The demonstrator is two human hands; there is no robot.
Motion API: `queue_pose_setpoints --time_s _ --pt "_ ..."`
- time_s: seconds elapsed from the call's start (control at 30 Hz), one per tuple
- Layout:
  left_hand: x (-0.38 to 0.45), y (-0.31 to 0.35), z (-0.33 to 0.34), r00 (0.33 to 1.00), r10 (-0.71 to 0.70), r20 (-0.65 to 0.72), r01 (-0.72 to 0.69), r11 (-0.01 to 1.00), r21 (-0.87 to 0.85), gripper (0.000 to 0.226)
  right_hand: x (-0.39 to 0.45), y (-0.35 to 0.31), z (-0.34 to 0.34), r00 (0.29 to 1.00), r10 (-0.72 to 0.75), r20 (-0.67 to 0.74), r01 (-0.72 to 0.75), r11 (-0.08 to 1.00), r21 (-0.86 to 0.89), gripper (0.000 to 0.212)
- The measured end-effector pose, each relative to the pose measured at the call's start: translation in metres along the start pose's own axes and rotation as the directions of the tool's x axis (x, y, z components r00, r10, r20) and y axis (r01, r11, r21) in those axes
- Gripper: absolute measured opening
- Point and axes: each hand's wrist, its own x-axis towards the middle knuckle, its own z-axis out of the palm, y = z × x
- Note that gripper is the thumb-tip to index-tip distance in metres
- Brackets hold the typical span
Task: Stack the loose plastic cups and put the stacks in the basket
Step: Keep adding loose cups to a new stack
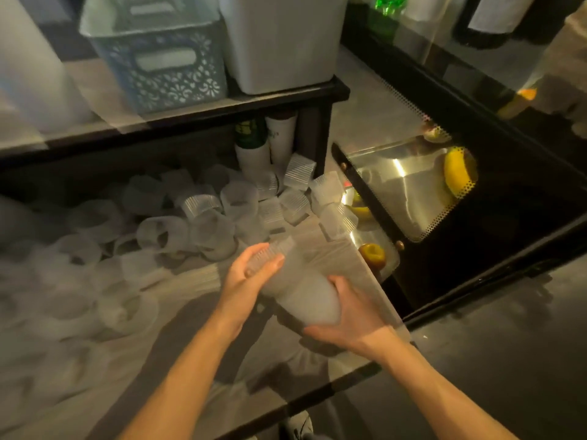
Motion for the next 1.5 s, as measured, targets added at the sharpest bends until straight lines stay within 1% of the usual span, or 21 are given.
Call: queue_pose_setpoints --time_s 0.07,0.13,0.2,0.27,0.33,0.37,0.4,0.5,0.57,0.63,0.7,0.77,0.8,0.9,1.0,1.1,1.17,1.27,1.33,1.43,1.5 --pt "-0.009 0.001 -0.002 0.999 0.034 0.01 -0.034 0.999 0.017 0.043 0.003 -0.011 0.009 1.0 -0.028 -0.004 0.028 0.999 0.033 0.089" --pt "-0.017 -0.003 -0.005 0.998 0.055 0.023 -0.056 0.998 0.036 0.049 0.003 -0.017 0.016 0.999 -0.049 -0.015 0.05 0.995 0.085 0.087" --pt "-0.023 -0.009 -0.009 0.998 0.056 0.025 -0.058 0.994 0.094 0.059 0.001 -0.019 0.021 0.998 -0.063 -0.019 0.065 0.993 0.096 0.088" --pt "-0.031 -0.018 -0.012 0.994 0.036 0.107 -0.058 0.975 0.216 0.075 -0.001 -0.017 0.025 0.997 -0.068 -0.021 0.071 0.989 0.133 0.09" --pt "-0.039 -0.025 -0.013 0.981 -0.054 0.186 0.005 0.966 0.257 0.095 0.001 -0.014 0.028 0.996 -0.09 -0.005 0.09 0.984 0.156 0.092" --pt "-0.04 -0.027 -0.015 0.978 -0.082 0.192 0.024 0.958 0.284 0.101 0.002 -0.013 0.029 0.995 -0.094 0.01 0.092 0.983 0.16 0.092" --pt "-0.04 -0.027 -0.018 0.982 -0.076 0.175 0.016 0.946 0.323 0.103 0.003 -0.013 0.03 0.996 -0.09 0.02 0.086 0.982 0.17 0.09" --pt "-0.032 -0.023 -0.027 0.998 0.03 0.059 -0.053 0.896 0.441 0.1 0.007 -0.017 0.033 0.997 -0.077 0.011 0.073 0.979 0.19 0.087" --pt "-0.023 -0.017 -0.037 0.99 0.112 -0.08 -0.065 0.893 0.445 0.094 0.011 -0.02 0.034 0.997 -0.077 -0.018 0.079 0.969 0.235 0.089" --pt "-0.009 -0.009 -0.049 0.957 0.17 -0.234 -0.063 0.913 0.403 0.086 0.016 -0.024 0.034 0.996 -0.082 -0.044 0.091 0.957 0.276 0.09" --pt "0.01 -0.003 -0.062 0.9 0.155 -0.407 0.002 0.933 0.36 0.081 0.022 -0.029 0.034 0.993 -0.1 -0.065 0.114 0.952 0.283 0.087" --pt "0.034 -0.002 -0.071 0.832 0.081 -0.549 0.169 0.905 0.39 0.079 0.026 -0.033 0.033 0.992 -0.1 -0.081 0.121 0.945 0.303 0.084" --pt "0.044 -0.003 -0.073 0.806 0.049 -0.589 0.248 0.877 0.412 0.081 0.028 -0.034 0.033 0.991 -0.099 -0.086 0.121 0.943 0.31 0.083" --pt "0.067 -0.007 -0.068 0.764 -0.019 -0.645 0.366 0.836 0.409 0.087 0.034 -0.035 0.036 0.992 -0.101 -0.081 0.122 0.945 0.305 0.083" --pt "0.083 -0.01 -0.06 0.73 -0.083 -0.678 0.411 0.846 0.339 0.09 0.038 -0.032 0.038 0.993 -0.095 -0.066 0.111 0.944 0.311 0.088" --pt "0.097 -0.013 -0.058 0.697 -0.127 -0.706 0.45 0.844 0.293 0.11 0.039 -0.027 0.036 0.993 -0.098 -0.061 0.113 0.931 0.347 0.087" --pt "0.103 -0.013 -0.058 0.672 -0.136 -0.728 0.463 0.844 0.271 0.114 0.039 -0.024 0.034 0.993 -0.1 -0.061 0.116 0.926 0.359 0.085" --pt "0.104 -0.013 -0.058 0.646 -0.132 -0.752 0.44 0.869 0.225 0.107 0.04 -0.022 0.031 0.994 -0.094 -0.063 0.111 0.926 0.361 0.084" --pt "0.098 -0.016 -0.059 0.657 -0.106 -0.746 0.396 0.891 0.222 0.098 0.043 -0.021 0.03 0.995 -0.093 -0.048 0.104 0.923 0.371 0.084" --pt "0.082 -0.022 -0.062 0.686 -0.063 -0.724 0.252 0.955 0.156 0.082 0.047 -0.022 0.031 0.994 -0.105 -0.024 0.107 0.931 0.35 0.084" --pt "0.067 -0.023 -0.065 0.712 -0.068 -0.699 0.155 0.986 0.062 0.073 0.049 -0.025 0.032 0.993 -0.12 0.0 0.114 0.941 0.319 0.082"
